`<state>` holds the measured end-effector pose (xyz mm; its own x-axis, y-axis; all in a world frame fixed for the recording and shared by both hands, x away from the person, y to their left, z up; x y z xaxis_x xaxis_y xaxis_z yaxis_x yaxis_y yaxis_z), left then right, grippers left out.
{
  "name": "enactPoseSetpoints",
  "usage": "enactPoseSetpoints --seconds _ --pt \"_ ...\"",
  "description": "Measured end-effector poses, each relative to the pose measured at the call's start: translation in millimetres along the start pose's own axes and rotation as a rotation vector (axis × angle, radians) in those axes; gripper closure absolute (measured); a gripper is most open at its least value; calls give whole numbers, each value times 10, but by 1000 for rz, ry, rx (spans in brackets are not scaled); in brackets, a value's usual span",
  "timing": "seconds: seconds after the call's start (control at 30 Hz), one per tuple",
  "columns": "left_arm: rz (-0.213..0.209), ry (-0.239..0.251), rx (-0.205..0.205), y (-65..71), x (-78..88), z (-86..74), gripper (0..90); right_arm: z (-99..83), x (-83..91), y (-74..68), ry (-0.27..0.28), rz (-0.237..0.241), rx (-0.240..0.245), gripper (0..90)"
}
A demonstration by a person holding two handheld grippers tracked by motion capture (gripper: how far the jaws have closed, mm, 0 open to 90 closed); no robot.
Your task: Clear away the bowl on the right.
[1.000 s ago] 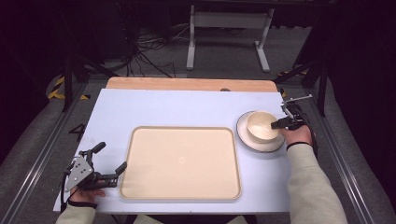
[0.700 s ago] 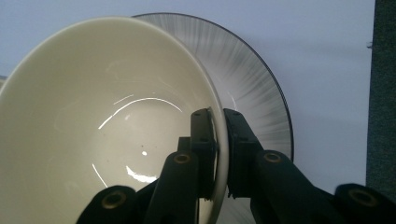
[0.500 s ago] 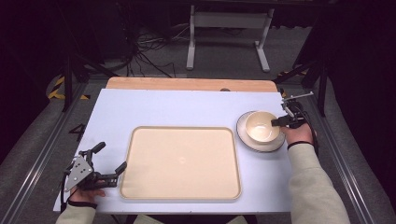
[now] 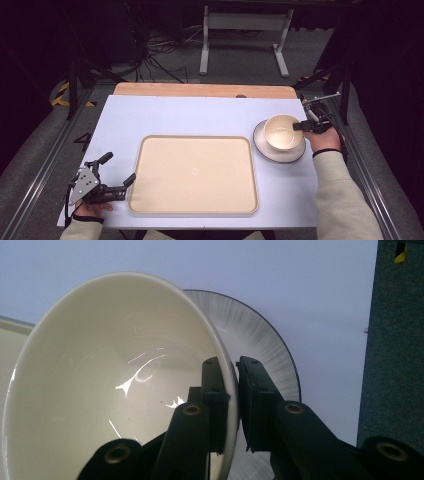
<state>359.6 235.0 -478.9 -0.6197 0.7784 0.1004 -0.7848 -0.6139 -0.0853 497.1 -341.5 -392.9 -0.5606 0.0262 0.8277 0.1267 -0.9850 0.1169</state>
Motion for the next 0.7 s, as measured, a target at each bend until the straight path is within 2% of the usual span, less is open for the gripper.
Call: enactPoseSetpoints --seconds 0.3,0.5,0.63,0.7 --pt "-4 1 1 4 1 1 2 49 164 -39 23 -6 35 823" --pt "-7 2 -1 6 -2 2 2 71 268 -69 39 11 54 821" --pt "-5 3 0 5 -2 3 2 78 321 -128 51 25 73 821" --pt "-7 2 -1 6 -2 2 2 96 372 -228 63 42 102 821"
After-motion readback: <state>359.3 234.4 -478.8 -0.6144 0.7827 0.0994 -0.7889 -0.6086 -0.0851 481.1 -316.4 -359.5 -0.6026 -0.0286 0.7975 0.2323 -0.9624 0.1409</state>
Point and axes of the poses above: each handheld gripper's, and its own axes: x roughly backward along the jaws, z roughly out of its top, y roughly to its right, the point moved 6 cm from there along -x, roughly forward along the jaws, and after that the axes turned 12 degrees about -z, right-handed, at the moved point
